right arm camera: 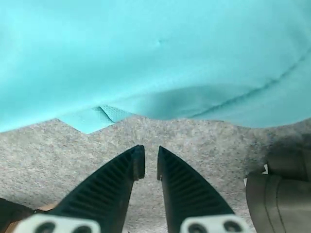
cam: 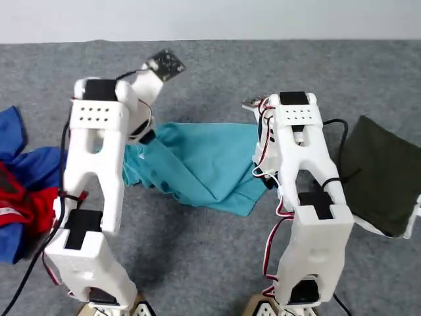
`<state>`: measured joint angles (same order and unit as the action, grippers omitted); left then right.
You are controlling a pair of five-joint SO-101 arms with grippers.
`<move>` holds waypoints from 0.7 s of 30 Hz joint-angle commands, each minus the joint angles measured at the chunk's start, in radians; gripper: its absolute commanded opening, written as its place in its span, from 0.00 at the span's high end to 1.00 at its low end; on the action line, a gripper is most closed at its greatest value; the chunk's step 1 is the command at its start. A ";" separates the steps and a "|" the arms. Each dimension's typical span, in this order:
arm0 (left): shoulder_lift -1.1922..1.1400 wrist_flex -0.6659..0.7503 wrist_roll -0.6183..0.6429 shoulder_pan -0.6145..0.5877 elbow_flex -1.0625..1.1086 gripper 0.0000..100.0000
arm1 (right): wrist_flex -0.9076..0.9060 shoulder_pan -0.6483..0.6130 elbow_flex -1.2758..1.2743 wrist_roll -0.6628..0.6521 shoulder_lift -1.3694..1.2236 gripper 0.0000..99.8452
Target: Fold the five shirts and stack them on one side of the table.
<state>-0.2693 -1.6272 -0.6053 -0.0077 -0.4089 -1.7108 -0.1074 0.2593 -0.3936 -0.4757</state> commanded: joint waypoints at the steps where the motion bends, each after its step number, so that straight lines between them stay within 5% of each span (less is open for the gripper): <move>1: 0.003 -0.087 -0.025 -0.041 -0.145 0.83 | -0.001 0.005 0.005 -0.011 0.007 0.95; 9: -0.127 -0.087 -0.075 -0.172 -0.139 0.83 | 0.002 0.005 0.005 -0.009 0.005 0.95; 21: -0.321 0.000 -0.137 -0.173 -0.143 0.83 | -0.004 0.005 0.005 -0.008 0.005 0.95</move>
<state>-0.5930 -1.6655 -0.7327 -0.1857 -0.5271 -1.7108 -0.1074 0.2593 -0.3936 -0.4757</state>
